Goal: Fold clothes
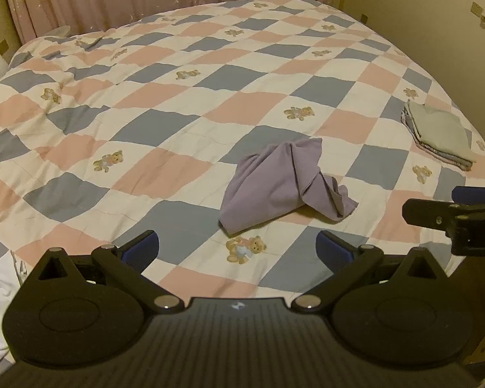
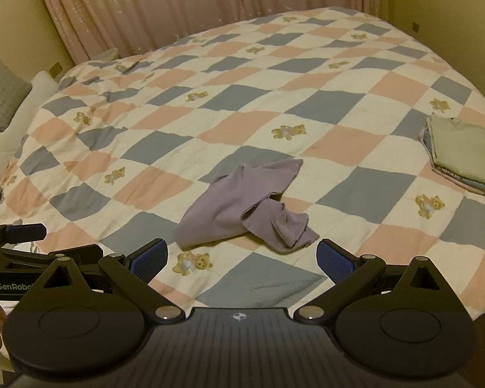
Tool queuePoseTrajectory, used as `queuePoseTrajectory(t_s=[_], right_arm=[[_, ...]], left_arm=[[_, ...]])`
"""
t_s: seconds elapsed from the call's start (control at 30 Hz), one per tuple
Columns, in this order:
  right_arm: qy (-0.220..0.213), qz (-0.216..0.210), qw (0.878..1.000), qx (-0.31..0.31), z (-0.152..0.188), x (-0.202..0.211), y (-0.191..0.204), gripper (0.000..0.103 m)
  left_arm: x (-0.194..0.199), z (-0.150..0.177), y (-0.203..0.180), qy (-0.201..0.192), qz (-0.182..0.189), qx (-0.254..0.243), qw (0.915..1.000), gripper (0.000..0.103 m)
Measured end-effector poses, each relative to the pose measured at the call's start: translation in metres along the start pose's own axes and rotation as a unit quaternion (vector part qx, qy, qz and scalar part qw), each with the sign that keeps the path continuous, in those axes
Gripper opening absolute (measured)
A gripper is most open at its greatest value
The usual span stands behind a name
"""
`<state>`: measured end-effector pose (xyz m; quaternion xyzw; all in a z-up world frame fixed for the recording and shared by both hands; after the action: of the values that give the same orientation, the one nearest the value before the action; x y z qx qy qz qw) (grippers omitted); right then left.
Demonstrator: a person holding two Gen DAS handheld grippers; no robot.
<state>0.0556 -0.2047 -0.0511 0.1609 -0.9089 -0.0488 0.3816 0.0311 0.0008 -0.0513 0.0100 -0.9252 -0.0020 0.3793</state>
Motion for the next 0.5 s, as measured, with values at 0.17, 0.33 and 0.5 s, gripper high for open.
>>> queuePoseTrajectory(t_s=[0.17,0.33,0.5], right_arm=[[0.016,-0.007,1.0,-0.001,0.0,-0.008,-0.008,0.101],[0.006,-0.012,1.0,0.003,-0.002,-0.011,-0.015,0.101],[0.001,-0.019,1.0,0.01,-0.008,-0.011,-0.023,0.101]], left_arm=[[0.0,0.001,-0.002,0.002,-0.001,0.021,0.9998,0.102],[-0.008,0.002,-0.013,0.014,-0.005,0.022,0.9997,0.102],[-0.011,-0.005,-0.029,0.005,-0.011,0.021,0.9997,0.102]])
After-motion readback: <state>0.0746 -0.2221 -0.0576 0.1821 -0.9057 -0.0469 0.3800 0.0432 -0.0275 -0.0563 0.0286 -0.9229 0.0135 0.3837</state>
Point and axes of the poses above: each gripper's, at about its wrist camera, not at the fingertips, and x roughly against the way its jaws point, y to its left, z to its underside, the point moved 6 cm from there along -x, roughly the way its jaws point, and after that the axes turned 14 degrees about -y, right-handed, at the moved point
